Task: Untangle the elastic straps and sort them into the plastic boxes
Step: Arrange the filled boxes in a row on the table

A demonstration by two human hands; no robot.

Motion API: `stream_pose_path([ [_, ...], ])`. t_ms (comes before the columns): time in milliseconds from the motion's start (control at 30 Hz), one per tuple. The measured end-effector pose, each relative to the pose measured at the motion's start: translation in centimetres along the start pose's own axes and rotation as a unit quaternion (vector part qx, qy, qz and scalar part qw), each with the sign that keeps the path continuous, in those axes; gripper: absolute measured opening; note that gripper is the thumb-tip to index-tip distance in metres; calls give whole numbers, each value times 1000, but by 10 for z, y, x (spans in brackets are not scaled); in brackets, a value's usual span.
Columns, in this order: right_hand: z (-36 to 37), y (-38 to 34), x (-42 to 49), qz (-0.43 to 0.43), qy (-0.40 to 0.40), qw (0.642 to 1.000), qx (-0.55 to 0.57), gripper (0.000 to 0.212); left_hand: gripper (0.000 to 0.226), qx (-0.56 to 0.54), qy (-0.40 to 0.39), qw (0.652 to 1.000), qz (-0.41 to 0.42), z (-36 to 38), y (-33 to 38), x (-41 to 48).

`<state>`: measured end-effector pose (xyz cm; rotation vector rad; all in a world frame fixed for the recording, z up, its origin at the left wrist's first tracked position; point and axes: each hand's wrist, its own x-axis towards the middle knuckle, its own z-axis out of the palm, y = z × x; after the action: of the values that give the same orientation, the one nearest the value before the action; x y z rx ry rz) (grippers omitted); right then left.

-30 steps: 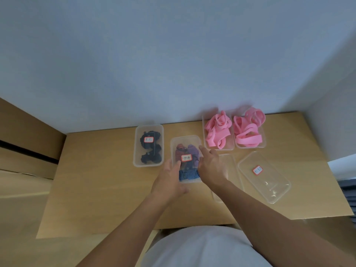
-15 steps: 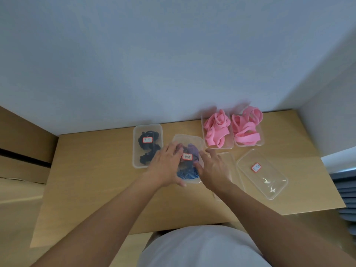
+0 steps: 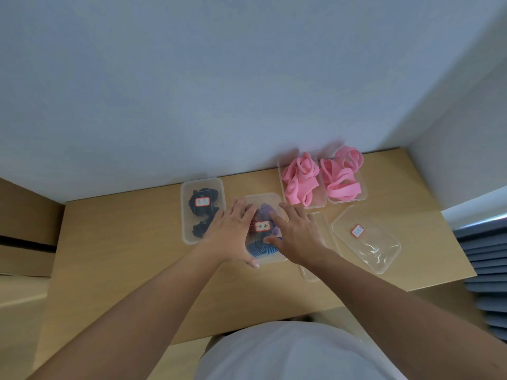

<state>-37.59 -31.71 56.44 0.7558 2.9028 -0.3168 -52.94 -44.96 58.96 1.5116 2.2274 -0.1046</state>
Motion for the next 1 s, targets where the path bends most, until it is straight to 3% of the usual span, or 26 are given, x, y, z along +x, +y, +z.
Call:
stream_pose_path([
  [167, -3, -12, 12, -20, -16, 999, -28, 75, 145, 21, -20, 1000, -11, -2, 2, 5],
  [367, -2, -22, 18, -18, 24, 998, -53, 55, 147, 2, -24, 1000, 2, 1, 2, 10],
  [533, 13, -34, 31, -68, -49, 992, -96, 70, 152, 7, -26, 1000, -7, 1, 6, 12],
  [667, 19, -38, 31, -40, -29, 997, -56, 76, 159, 2, -29, 999, -21, 3, 7, 12],
  [1000, 26, -29, 34, -75, -18, 996, -48, 85, 161, 35, -63, 997, -20, 8, 4, 15],
])
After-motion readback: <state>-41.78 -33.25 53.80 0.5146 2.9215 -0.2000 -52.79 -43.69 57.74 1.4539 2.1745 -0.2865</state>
